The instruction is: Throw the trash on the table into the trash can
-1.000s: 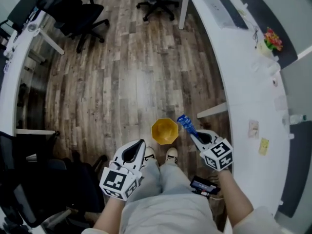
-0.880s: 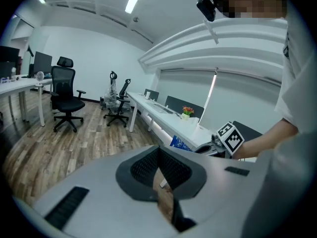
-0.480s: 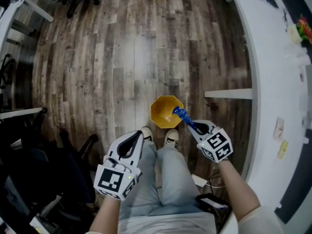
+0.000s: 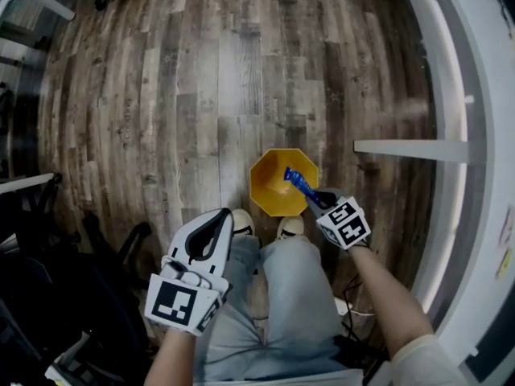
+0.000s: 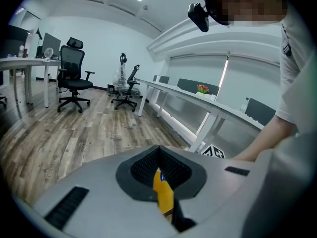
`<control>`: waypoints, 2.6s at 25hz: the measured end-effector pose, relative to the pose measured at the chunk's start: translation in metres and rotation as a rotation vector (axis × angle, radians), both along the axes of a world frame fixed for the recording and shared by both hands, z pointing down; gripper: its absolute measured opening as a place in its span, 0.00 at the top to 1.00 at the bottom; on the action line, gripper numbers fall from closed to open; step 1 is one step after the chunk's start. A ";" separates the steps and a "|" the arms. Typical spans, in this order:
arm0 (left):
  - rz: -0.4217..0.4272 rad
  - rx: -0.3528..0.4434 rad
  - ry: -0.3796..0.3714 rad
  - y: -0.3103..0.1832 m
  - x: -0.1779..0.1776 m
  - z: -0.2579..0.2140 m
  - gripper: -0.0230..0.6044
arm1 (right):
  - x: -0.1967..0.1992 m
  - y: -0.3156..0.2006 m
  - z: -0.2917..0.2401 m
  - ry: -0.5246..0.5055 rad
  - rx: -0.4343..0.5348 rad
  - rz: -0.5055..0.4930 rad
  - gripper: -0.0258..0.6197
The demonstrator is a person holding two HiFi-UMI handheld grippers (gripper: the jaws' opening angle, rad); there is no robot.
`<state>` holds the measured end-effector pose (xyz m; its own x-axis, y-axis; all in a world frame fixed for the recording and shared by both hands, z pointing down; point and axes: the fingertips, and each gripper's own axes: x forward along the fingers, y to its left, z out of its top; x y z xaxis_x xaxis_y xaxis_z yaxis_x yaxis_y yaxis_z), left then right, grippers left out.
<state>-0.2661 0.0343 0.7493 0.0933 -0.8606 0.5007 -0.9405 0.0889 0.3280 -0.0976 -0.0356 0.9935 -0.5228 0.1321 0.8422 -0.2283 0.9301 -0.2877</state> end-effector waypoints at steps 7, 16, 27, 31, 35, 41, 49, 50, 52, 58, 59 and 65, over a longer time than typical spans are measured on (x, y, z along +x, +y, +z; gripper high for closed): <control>-0.015 -0.003 0.011 0.004 -0.003 0.027 0.96 | -0.009 -0.005 0.062 0.082 0.029 -0.023 0.81; -0.027 -0.009 0.002 0.005 -0.011 0.025 0.96 | -0.010 -0.010 0.070 0.102 0.023 -0.024 0.57; 0.005 -0.041 -0.005 0.011 -0.005 -0.077 0.96 | -0.024 -0.023 -0.094 -0.087 0.057 0.006 0.65; 0.013 -0.035 -0.011 0.012 -0.003 -0.143 0.96 | -0.027 -0.021 -0.196 -0.197 0.068 0.033 0.86; 0.032 -0.025 0.006 0.010 0.008 -0.201 0.96 | -0.027 -0.022 -0.298 -0.321 0.029 0.104 0.90; 0.128 0.023 -0.010 0.014 0.047 -0.265 0.96 | -0.023 -0.023 -0.435 -0.470 0.073 0.202 0.90; 0.149 0.100 0.002 0.012 0.066 -0.332 0.96 | -0.005 -0.010 -0.547 -0.629 0.109 0.305 0.90; 0.152 0.108 -0.002 0.012 0.068 -0.337 0.96 | -0.004 -0.008 -0.554 -0.641 0.111 0.309 0.90; 0.160 0.122 -0.020 0.009 0.071 -0.342 0.96 | -0.002 -0.004 -0.566 -0.663 0.108 0.319 0.90; 0.190 0.143 -0.028 0.003 0.075 -0.348 0.96 | -0.005 -0.002 -0.584 -0.696 0.112 0.322 0.91; 0.191 0.145 -0.024 0.002 0.075 -0.351 0.96 | -0.006 -0.004 -0.586 -0.698 0.115 0.321 0.91; 0.172 0.142 -0.018 -0.003 0.070 -0.355 0.96 | -0.010 -0.011 -0.589 -0.701 0.119 0.322 0.91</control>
